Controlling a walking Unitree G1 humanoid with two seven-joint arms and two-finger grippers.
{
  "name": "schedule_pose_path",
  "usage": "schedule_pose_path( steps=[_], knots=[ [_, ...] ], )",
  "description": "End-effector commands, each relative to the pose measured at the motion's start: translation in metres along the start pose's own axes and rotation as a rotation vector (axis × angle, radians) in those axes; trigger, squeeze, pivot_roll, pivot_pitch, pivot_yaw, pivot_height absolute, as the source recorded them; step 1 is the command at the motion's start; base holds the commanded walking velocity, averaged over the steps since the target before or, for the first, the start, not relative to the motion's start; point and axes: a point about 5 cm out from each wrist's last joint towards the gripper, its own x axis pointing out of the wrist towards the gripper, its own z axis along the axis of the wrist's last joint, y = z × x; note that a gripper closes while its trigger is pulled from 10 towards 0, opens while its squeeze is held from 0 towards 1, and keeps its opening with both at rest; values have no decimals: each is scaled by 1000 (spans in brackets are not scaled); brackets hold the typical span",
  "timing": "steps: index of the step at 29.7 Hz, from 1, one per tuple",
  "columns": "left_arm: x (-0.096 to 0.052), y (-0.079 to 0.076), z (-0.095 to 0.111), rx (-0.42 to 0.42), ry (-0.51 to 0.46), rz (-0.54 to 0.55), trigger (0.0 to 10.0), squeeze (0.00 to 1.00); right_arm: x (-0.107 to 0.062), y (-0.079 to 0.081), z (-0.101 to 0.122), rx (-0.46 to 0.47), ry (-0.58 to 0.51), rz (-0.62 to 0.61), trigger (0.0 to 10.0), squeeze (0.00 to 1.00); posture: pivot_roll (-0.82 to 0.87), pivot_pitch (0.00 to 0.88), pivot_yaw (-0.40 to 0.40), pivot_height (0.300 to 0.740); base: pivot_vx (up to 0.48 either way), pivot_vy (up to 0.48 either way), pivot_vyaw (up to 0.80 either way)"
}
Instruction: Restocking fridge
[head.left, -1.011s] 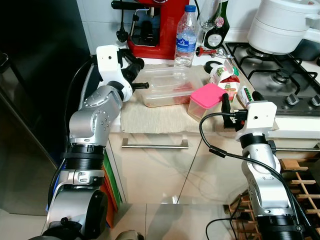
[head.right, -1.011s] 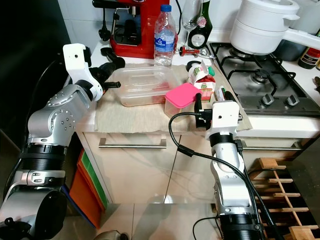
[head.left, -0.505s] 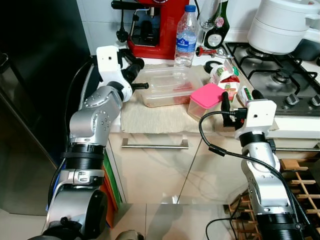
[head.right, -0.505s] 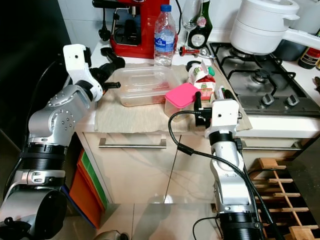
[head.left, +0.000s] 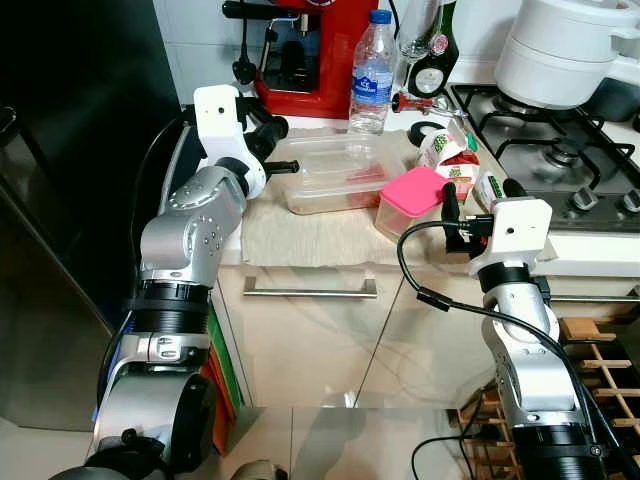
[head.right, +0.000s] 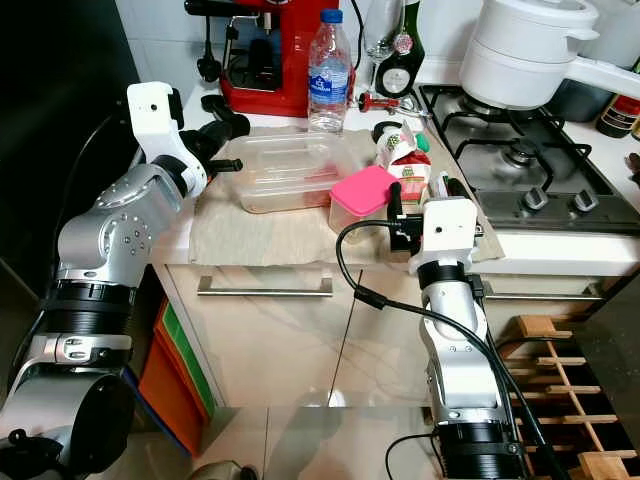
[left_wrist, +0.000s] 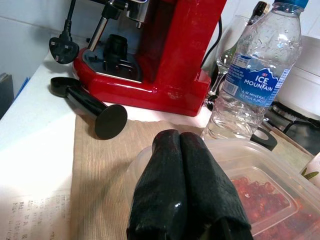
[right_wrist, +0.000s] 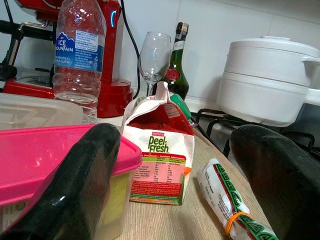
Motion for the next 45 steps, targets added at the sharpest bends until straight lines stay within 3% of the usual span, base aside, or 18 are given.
schedule_pose_path(
  steps=[1,45],
  knots=[
    [2,-2,4,10,-7,-6,3686,0,2,-3,0,0,5,-10,10000,0,124,0,-9,740,0,0,0],
    [3,0,3,10,-6,-5,3686,0,3,-2,-1,0,7,-9,10000,0,130,0,-11,740,0,0,0]
  ],
)
